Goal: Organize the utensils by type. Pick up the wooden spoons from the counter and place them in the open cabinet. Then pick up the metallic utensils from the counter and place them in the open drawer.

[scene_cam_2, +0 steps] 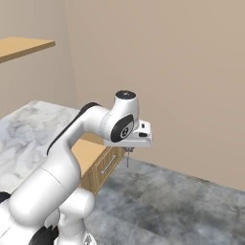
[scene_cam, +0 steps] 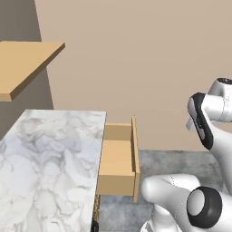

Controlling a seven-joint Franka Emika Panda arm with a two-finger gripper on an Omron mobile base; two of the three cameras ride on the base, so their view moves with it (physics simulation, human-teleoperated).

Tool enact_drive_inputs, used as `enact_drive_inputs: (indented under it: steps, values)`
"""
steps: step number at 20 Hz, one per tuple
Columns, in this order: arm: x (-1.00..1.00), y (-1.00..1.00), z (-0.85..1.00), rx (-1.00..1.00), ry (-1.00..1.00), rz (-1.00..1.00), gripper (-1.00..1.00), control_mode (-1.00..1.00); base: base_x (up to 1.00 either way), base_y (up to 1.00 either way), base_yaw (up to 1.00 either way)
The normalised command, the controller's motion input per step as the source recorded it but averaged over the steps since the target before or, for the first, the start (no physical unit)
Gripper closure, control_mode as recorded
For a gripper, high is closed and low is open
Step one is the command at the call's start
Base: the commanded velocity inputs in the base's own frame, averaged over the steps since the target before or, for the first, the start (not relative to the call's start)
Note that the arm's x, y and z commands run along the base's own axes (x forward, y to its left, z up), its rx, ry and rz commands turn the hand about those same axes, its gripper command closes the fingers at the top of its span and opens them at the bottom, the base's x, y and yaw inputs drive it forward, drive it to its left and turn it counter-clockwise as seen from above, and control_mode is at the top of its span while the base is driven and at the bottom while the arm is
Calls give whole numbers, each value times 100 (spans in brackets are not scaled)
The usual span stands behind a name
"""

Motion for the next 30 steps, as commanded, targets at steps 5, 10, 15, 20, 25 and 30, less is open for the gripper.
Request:
enact_drive_inputs:
  steps: [5, 10, 15, 20, 25, 30]
  values:
    - [0, 0, 0, 0, 0, 0, 100, 100, 0, 0, 0]
    - [0, 0, 0, 0, 0, 0, 100, 100, 0, 0, 0]
    - [0, 0, 0, 0, 0, 0, 100, 100, 0, 7, 0]
    - [2, 20, -4, -3, 0, 0, 100, -100, 0, 10, 0]
    - [18, 57, -12, 0, 0, 0, 100, -100, 0, 0, 0]
    - [33, 61, -14, 1, 1, 0, 100, -100, 0, 0, 0]
